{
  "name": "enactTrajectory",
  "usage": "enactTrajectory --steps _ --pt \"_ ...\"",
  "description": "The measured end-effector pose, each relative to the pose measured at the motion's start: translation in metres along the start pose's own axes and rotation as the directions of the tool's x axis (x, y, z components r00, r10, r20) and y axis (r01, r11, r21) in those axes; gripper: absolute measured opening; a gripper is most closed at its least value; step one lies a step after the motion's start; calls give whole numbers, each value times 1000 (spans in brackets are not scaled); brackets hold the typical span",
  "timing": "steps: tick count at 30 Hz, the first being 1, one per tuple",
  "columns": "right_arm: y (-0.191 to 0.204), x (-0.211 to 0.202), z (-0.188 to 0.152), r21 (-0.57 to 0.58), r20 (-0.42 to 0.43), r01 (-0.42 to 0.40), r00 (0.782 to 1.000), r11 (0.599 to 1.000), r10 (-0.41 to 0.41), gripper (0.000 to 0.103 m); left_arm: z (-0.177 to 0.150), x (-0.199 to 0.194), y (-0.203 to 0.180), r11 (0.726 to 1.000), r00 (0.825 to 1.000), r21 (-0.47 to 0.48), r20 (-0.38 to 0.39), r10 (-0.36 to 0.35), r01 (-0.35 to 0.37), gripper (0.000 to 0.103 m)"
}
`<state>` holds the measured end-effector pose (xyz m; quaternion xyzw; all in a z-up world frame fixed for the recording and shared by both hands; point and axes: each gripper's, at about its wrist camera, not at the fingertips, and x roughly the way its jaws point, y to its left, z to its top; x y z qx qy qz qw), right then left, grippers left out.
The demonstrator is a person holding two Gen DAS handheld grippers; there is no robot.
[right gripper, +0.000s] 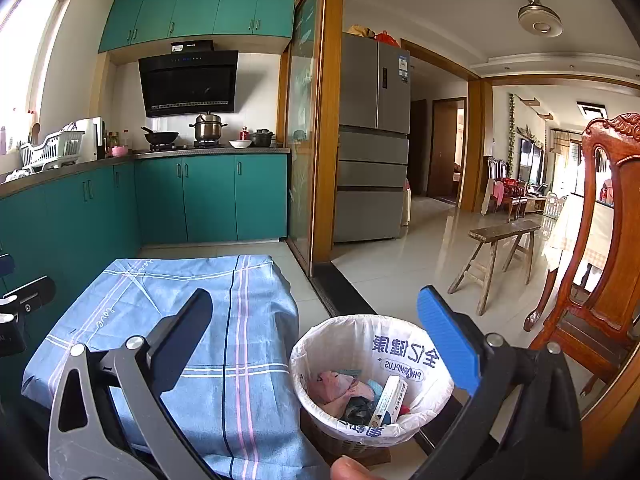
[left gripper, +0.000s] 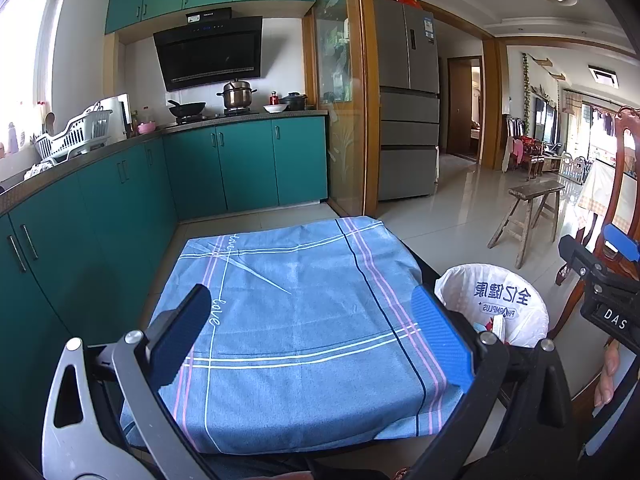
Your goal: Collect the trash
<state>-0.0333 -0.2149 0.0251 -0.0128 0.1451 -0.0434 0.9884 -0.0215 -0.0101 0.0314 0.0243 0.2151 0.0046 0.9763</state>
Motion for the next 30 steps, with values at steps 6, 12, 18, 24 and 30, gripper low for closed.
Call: enactTrajectory --steps 6,12,18,24,30 --pt "0 1 -1 1 -2 1 1000 1000 -1 100 -1 1 0 1000 1000 -6 -5 2 -2 100" --pt "4 3 0 0 -11 1 1000 1000 -1 100 -3 3 3 1000 1000 -18 -9 4 -4 100" --pt "8 8 -1 -4 -23 -2 1000 1000 2 100 -5 7 6 1000 1000 -28 -10 10 -10 100" --pt "12 22 -7 -10 -63 -9 998 1000 8 100 -10 20 9 999 999 -32 -41 18 -20 100" --pt "23 42 -14 -21 -107 -92 990 996 89 100 -21 63 17 998 990 -7 -128 58 -60 100"
